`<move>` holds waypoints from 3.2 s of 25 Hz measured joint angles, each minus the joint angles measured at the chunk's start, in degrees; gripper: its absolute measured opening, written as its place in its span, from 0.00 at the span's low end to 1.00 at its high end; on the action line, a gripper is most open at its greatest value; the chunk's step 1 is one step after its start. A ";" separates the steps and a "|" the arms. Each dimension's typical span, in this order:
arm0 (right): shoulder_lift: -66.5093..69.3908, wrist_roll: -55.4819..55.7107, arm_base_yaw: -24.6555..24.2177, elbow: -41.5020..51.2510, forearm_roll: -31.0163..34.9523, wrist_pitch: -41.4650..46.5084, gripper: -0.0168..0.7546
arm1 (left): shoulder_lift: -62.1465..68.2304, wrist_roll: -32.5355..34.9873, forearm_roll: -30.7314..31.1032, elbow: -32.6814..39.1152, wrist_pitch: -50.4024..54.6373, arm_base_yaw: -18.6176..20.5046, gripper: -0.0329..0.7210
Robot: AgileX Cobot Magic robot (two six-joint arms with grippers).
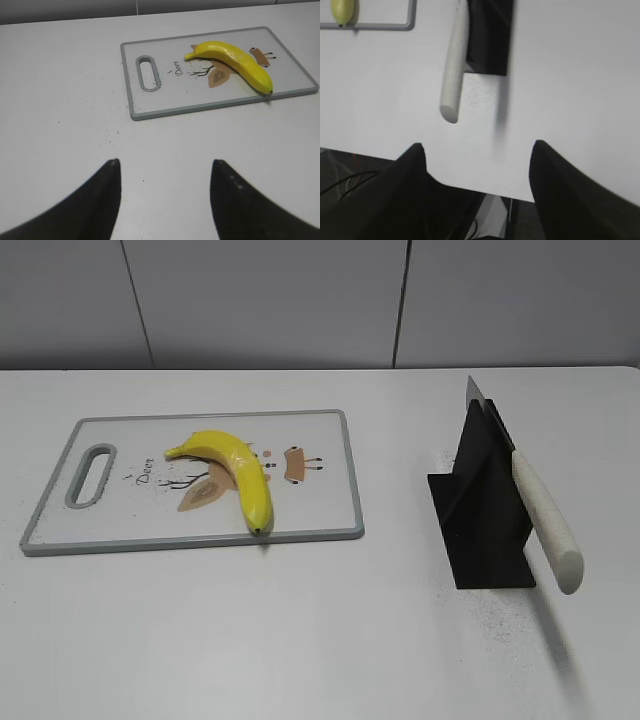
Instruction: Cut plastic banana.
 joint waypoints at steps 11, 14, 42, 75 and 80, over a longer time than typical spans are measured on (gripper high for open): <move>24.76 5.98 13.62 -5.14 -2.11 -0.27 0.62 | 0.00 0.00 0.00 0.00 0.00 0.00 0.78; 30.35 9.59 15.89 -5.27 -6.57 -0.94 0.62 | 0.00 0.00 0.00 0.00 0.00 0.00 0.78; 41.52 19.10 16.40 -9.27 -6.23 -1.62 0.27 | 0.00 0.00 0.00 0.00 0.00 0.00 0.78; 52.89 -48.31 16.40 -44.93 -6.15 0.67 0.27 | 53.87 40.77 -9.26 -27.30 -11.37 -0.12 0.78; 58.57 -64.36 16.40 -46.93 -3.39 0.67 0.27 | 68.38 59.85 -14.86 -38.55 -9.77 -2.36 0.78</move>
